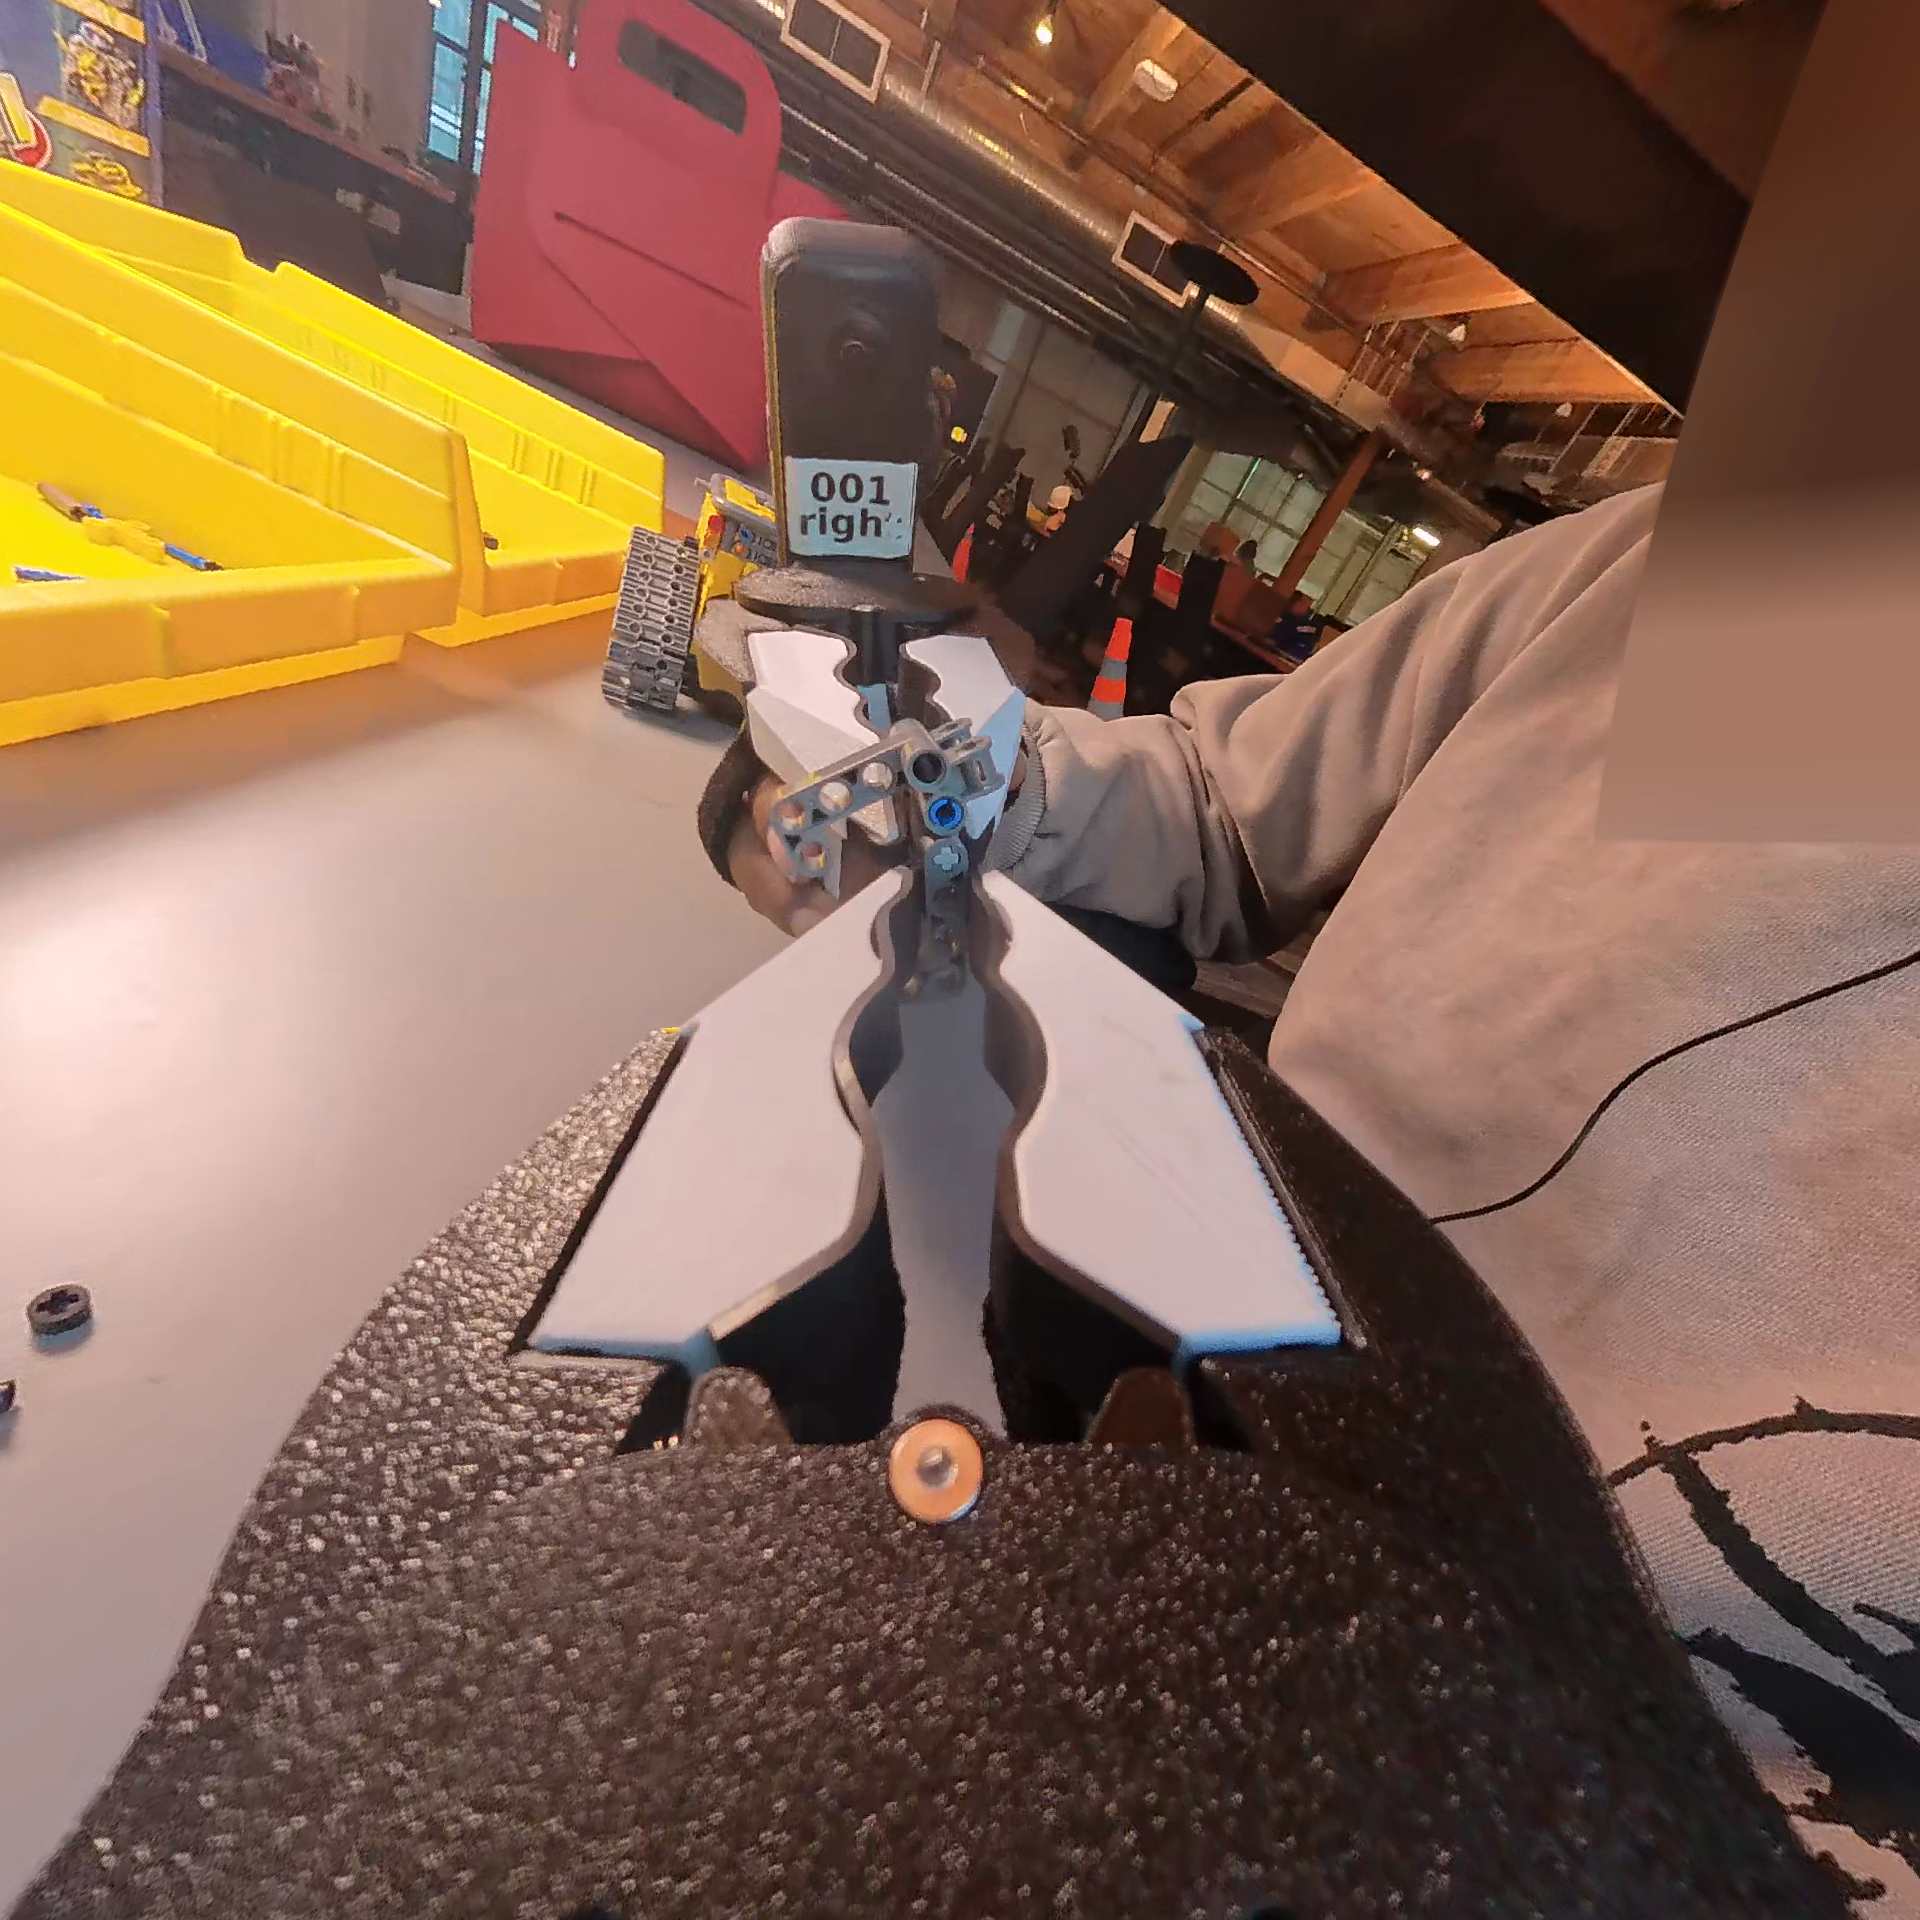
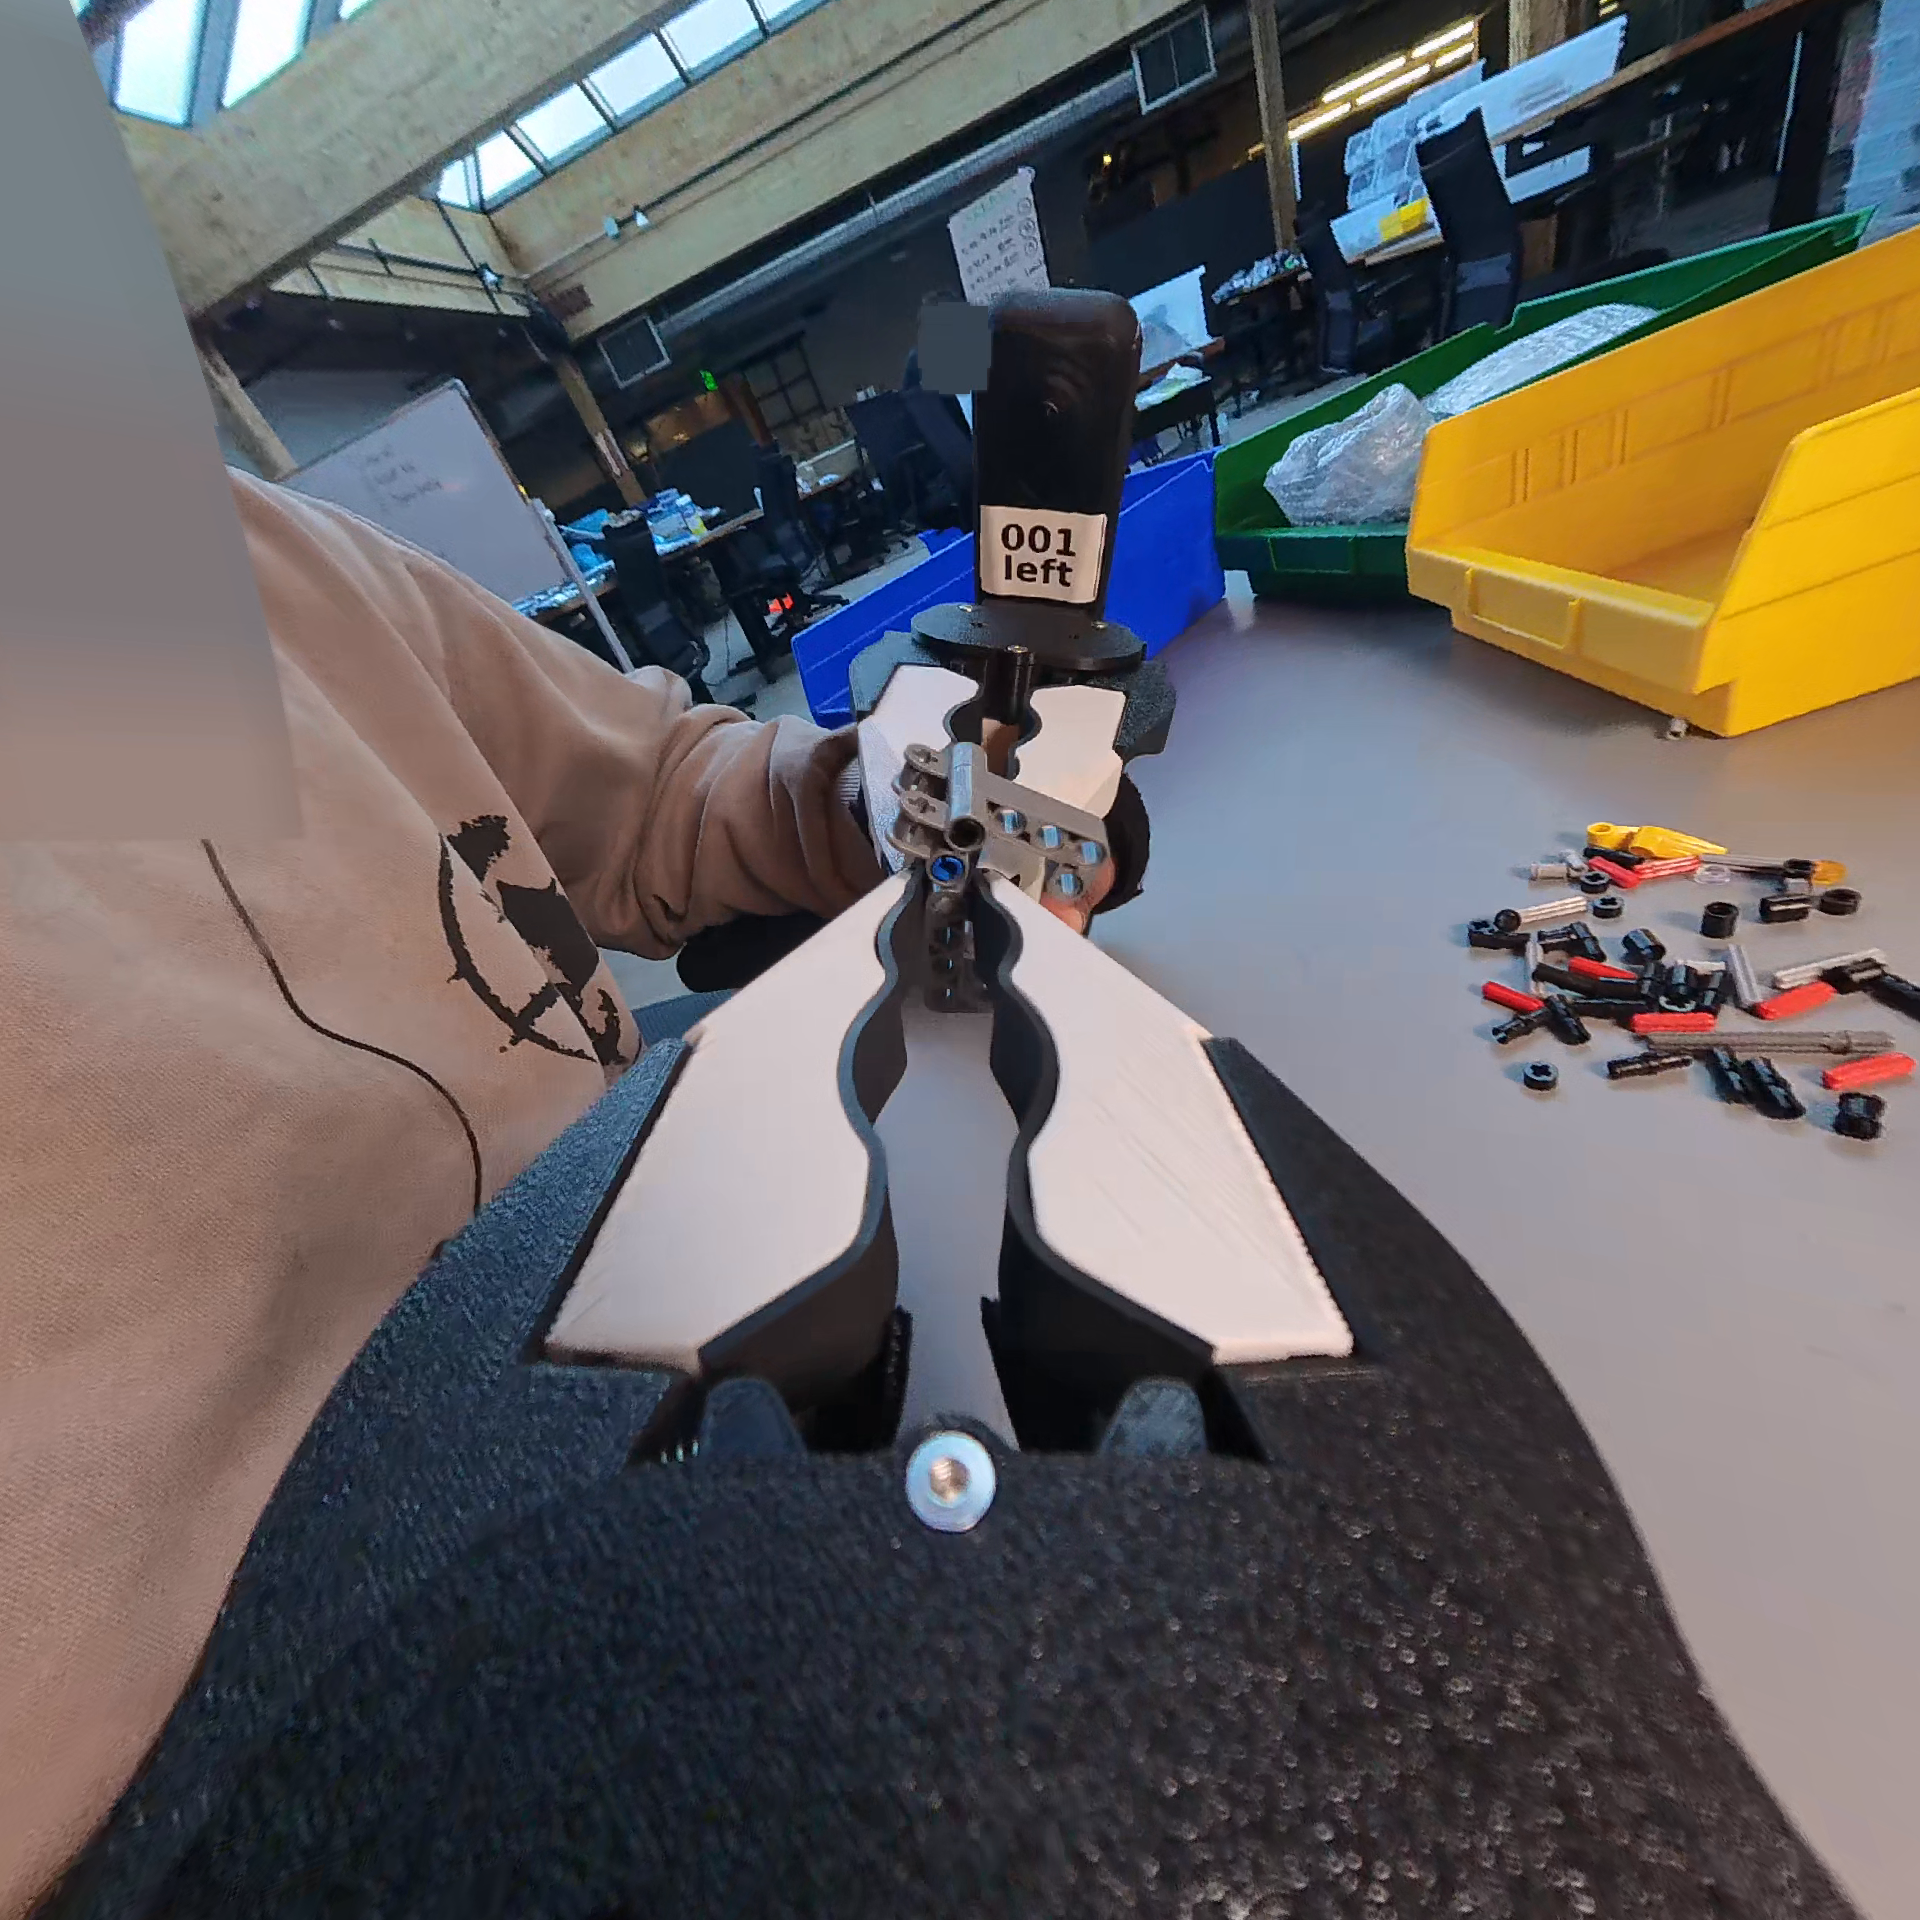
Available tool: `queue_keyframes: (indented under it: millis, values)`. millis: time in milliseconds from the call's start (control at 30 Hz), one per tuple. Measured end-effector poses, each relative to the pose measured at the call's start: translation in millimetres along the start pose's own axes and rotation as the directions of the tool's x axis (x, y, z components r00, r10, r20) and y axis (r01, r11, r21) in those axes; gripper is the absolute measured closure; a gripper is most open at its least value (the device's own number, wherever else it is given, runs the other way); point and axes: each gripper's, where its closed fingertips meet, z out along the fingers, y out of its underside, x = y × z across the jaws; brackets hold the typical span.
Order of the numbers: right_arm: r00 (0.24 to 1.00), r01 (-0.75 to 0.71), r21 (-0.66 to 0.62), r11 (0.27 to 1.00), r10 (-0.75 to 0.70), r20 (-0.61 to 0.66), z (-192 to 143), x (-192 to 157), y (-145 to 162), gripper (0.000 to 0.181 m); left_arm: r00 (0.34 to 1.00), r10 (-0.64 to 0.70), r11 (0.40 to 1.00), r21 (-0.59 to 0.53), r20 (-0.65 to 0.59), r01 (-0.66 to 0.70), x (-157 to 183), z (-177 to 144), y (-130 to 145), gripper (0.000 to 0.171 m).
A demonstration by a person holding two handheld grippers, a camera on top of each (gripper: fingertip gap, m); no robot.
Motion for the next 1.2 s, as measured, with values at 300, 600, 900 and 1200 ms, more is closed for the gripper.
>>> queue_keyframes:
  millis: [300,600,900,1200]
  values:
    - [1.000,-0.004,0.123,0.992,0.004,-0.002,-2,3,-23,0.176,0.999,-0.014,0.993,0.119,0.051,0.008,-3,-2,-25,0.165]
    - [0.996,0.019,0.227,0.974,0.002,-0.093,-45,28,-47,0.177,0.990,0.006,0.985,0.170,0.141,-0.030,-20,-42,-47,0.165]
    - [0.977,0.097,-0.149,0.984,-0.122,-0.175,-24,38,19,0.176,0.997,-0.042,0.988,0.154,0.064,0.032,-16,-35,-35,0.165]
    - [0.933,0.309,-0.438,0.844,-0.358,-0.033,-2,12,74,0.176,0.998,0.000,0.998,0.061,0.071,-0.005,-16,-23,-17,0.165]
